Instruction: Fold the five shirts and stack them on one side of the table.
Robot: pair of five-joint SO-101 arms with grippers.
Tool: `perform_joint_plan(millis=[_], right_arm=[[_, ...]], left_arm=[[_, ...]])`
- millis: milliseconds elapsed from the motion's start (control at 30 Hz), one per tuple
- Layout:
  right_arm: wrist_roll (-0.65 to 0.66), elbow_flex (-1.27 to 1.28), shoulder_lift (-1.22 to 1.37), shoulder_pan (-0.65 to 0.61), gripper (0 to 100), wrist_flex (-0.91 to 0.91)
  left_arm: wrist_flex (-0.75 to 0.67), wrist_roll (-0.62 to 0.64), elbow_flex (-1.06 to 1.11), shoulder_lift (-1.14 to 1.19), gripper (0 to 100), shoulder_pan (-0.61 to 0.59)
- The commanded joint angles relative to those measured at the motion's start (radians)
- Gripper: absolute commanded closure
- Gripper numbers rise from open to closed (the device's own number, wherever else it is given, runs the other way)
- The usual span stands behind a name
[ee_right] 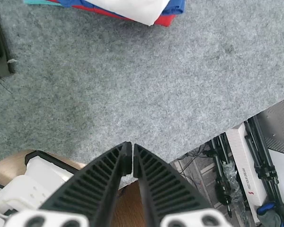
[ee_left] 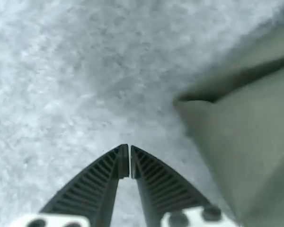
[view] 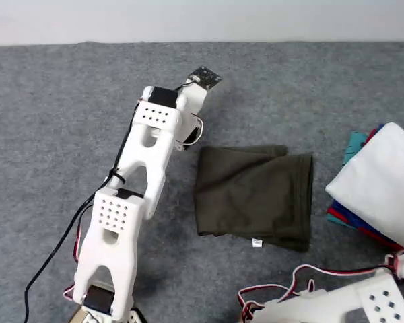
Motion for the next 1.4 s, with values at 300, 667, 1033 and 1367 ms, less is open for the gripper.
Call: perform_joint_plan(millis=[300, 667, 1033, 1367], right_arm=[[0.009, -0.008, -0.013, 0.005, 98.9, 0.035], [0.009, -0.008, -0.013, 0.001, 98.9, 0.031], [0.009, -0.008, -0.013, 0.001, 98.9, 0.031], [0.009, -0.008, -0.013, 0.001, 98.9, 0.031]], left_arm=[[0.008, 0.032, -0.088, 0.049, 99, 0.204], [-0.005, -0.026, -0.202, 0.184, 99, 0.031], [0.071, -0.028, -0.223, 0.19, 99, -0.051], [0.098, 0.031, -0.335, 0.121, 99, 0.048]])
